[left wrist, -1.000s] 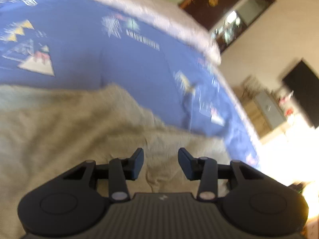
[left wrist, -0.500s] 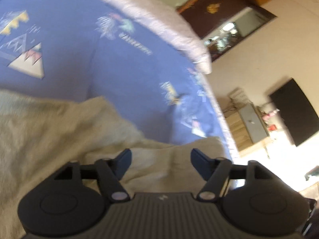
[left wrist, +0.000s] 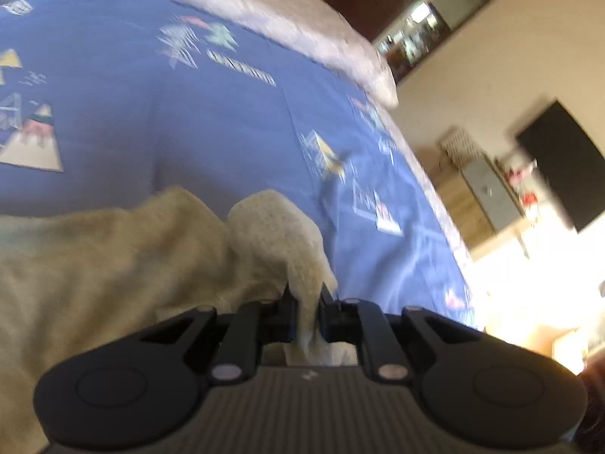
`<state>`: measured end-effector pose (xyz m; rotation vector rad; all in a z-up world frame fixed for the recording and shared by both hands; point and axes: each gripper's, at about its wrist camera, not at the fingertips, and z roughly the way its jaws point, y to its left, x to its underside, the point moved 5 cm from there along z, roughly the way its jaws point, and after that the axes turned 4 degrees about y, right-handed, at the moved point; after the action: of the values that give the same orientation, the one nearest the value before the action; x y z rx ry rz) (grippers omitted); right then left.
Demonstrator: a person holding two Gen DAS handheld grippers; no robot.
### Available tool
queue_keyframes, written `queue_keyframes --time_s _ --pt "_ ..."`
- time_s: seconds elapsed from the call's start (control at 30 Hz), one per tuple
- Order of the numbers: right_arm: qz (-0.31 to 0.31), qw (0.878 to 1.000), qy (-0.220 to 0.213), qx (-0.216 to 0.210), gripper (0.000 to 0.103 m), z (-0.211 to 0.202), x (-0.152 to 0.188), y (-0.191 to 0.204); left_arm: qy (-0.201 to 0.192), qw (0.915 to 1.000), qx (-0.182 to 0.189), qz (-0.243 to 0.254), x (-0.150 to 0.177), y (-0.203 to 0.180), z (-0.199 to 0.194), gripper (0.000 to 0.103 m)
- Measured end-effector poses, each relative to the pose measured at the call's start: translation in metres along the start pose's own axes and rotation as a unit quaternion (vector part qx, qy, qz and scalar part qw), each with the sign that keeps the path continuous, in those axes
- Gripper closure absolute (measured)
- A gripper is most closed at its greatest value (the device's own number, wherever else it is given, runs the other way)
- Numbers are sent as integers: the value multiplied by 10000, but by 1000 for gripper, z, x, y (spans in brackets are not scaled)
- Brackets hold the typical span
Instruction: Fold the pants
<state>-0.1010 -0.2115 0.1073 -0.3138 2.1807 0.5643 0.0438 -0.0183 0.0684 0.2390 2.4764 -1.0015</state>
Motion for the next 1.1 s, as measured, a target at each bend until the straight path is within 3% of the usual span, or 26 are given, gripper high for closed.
queue_keyframes --time_s 0.03,0.17,0.2,0.27,0.33,0.5,0.73,0.8,0.83,0.87,0.97,1.1 --pt "-124 9999 -52 85 31 -3 4 -3 -57 10000 14 -34 -2 5 -8 93" --pt "-430 9978 383 317 33 9 28 -12 -196 9998 -9 -99 -9 17 -32 93" --pt "-391 9973 529 332 38 18 31 -14 -226 9997 -36 -99 -11 19 -38 93" --pt "-168 9968 740 251 81 32 30 -20 -287 9995 -94 -89 -11 25 -52 93" --pt "-57 9979 631 105 84 39 17 -13 -477 9985 -267 -45 -12 32 -71 93" --pt "-482 9964 408 -556 84 48 -10 24 -862 9942 -563 -303 -11 71 -125 92" --pt "-742 9815 930 -1499 76 99 -10 79 -754 9774 -1698 -1008 20 149 -151 92" --pt "-885 9752 1208 -1632 74 115 0 93 -635 9712 -1917 -1267 33 171 -146 83" --pt "-920 9714 1387 -1693 71 124 7 97 -569 9676 -2009 -1419 38 182 -142 67" --pt "-939 9685 1542 -1714 67 132 11 97 -547 9640 -2096 -1542 43 190 -140 61" --pt "-792 9674 1622 -1779 63 136 7 92 -703 9635 -1934 -1716 52 200 -147 53" --pt "-495 9694 1341 -1994 58 115 -21 71 -1199 9603 -1807 -1757 53 197 -173 45"
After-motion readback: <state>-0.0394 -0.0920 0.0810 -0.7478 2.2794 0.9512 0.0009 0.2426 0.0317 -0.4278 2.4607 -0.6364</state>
